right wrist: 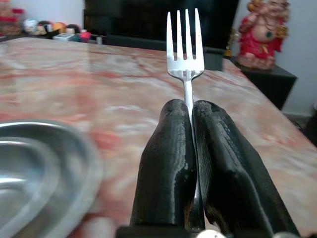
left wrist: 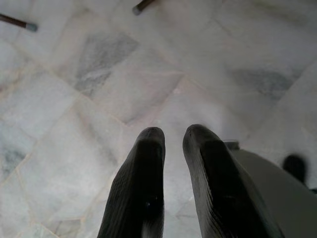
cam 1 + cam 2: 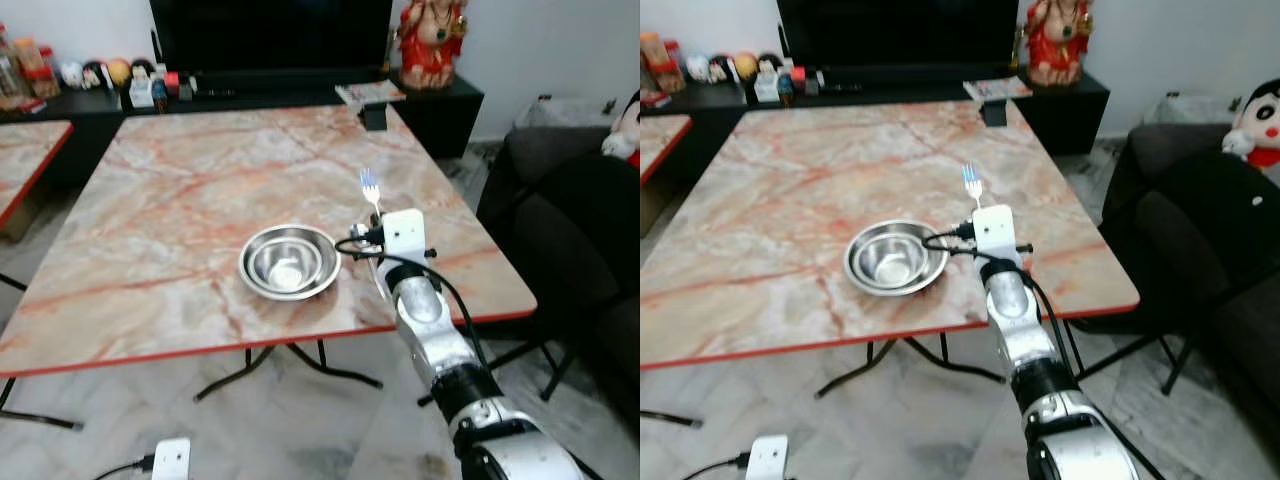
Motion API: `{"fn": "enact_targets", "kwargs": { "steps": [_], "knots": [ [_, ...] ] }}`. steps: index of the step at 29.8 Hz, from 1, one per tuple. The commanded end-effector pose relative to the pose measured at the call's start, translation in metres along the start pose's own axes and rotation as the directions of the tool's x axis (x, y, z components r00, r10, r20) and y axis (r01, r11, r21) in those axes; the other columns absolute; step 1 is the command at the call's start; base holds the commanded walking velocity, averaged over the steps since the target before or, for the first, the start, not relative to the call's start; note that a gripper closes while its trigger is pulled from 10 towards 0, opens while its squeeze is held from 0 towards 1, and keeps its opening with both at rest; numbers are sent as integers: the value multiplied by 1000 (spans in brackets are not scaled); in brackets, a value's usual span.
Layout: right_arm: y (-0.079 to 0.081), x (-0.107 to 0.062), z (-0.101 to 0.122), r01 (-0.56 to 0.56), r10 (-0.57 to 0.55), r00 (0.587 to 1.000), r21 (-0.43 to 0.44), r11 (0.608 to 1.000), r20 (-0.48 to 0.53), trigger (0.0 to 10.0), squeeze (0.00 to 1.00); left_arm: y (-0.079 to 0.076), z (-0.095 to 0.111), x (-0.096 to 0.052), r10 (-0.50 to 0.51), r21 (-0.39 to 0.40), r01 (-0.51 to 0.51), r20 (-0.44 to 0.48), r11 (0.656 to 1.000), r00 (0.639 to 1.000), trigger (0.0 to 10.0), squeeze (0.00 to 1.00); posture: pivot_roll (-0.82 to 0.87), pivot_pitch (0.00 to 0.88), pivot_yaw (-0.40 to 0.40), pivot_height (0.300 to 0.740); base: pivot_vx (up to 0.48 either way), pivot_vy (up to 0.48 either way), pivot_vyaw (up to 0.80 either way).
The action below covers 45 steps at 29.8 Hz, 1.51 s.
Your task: Setting the table
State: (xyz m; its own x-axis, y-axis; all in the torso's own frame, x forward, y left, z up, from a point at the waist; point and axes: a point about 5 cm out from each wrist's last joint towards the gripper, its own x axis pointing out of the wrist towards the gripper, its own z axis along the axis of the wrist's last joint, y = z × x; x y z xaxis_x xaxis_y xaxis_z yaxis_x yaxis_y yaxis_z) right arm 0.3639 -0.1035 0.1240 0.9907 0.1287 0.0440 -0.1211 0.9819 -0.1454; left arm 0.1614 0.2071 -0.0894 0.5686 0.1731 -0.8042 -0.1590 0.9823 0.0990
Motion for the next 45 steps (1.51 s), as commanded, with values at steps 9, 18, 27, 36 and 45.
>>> {"fn": "enact_targets", "kwargs": {
  "steps": [9, 18, 27, 36, 45],
  "knots": [
    [-7, 0, -2, 7, -7, 1000, -6, 1000, -19, 10000, 0, -6, 1, 0, -7, -6, 7, 3, 1000, 1000, 10000, 0, -31, 0, 15, 740, 197, -243, 0],
    [-2, -2, -6, -18, 18, 999, -5, 1000, -32, 10000, 0, -5, 2, 0, -1, -34, 2, 8, 999, 1000, 10000, 0, -29, 0, 14, 740, 0, 0, 0],
    [-1, -2, -6, -20, 20, 999, -2, 1000, -37, 10000, 0, -3, 2, 0, 8, -48, -8, 1, 999, 1000, 10000, 0, -29, 0, 17, 740, 0, 373, 0],
    [-2, -3, -9, -9, 9, 999, 1, 1000, -46, 10000, 0, -1, 6, 1, 3, -33, -3, 25, 999, 1000, 10000, 0, -30, 0, 26, 740, 0, 125, 0],
    [-2, -3, -10, -3, 3, 999, 2, 1000, -54, 10000, 0, -2, 8, 1, -4, -27, 5, 33, 1000, 999, 10000, 0, -29, 0, 28, 740, 30, 0, 0]
  ]
}}
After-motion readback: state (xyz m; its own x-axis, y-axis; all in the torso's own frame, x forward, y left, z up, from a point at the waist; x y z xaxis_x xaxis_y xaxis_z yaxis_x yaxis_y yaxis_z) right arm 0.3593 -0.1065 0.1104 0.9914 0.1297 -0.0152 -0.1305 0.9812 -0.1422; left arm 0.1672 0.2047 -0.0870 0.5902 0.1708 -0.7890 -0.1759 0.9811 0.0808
